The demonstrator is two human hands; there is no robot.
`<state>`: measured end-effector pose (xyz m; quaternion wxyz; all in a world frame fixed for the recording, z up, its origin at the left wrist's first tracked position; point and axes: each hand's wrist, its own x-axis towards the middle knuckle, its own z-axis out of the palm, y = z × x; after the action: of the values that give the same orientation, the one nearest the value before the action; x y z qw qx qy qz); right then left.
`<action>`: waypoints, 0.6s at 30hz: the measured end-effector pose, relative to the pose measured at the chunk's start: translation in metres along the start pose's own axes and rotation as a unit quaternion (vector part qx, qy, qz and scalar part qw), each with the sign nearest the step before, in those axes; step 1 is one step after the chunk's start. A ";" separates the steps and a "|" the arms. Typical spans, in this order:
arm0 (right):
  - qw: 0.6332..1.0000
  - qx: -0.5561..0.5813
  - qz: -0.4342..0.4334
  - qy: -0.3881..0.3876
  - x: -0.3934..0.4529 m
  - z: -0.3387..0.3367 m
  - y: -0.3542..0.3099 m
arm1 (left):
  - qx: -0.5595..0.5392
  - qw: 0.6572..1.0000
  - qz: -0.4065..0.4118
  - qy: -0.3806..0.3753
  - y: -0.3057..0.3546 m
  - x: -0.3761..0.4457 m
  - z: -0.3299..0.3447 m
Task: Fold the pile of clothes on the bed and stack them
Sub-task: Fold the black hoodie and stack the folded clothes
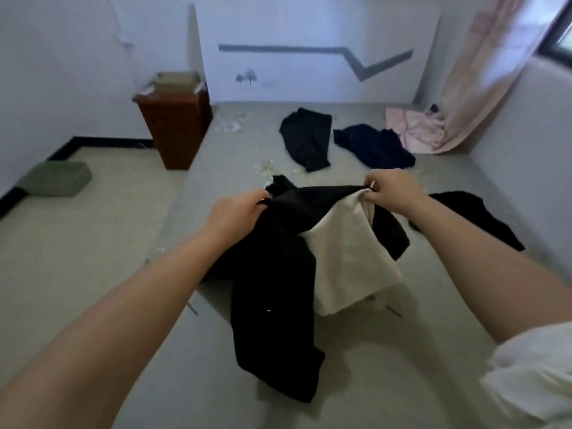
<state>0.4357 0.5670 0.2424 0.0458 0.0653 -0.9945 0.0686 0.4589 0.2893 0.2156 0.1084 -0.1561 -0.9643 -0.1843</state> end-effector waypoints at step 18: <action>0.815 -0.131 -0.070 0.560 0.029 -0.295 -0.140 | 0.144 0.929 0.061 0.335 0.106 0.120 -0.283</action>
<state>0.4500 0.4682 0.5544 0.6079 0.0788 -0.7891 -0.0408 0.4263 0.3045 0.5388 0.4571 -0.1269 -0.8768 -0.0782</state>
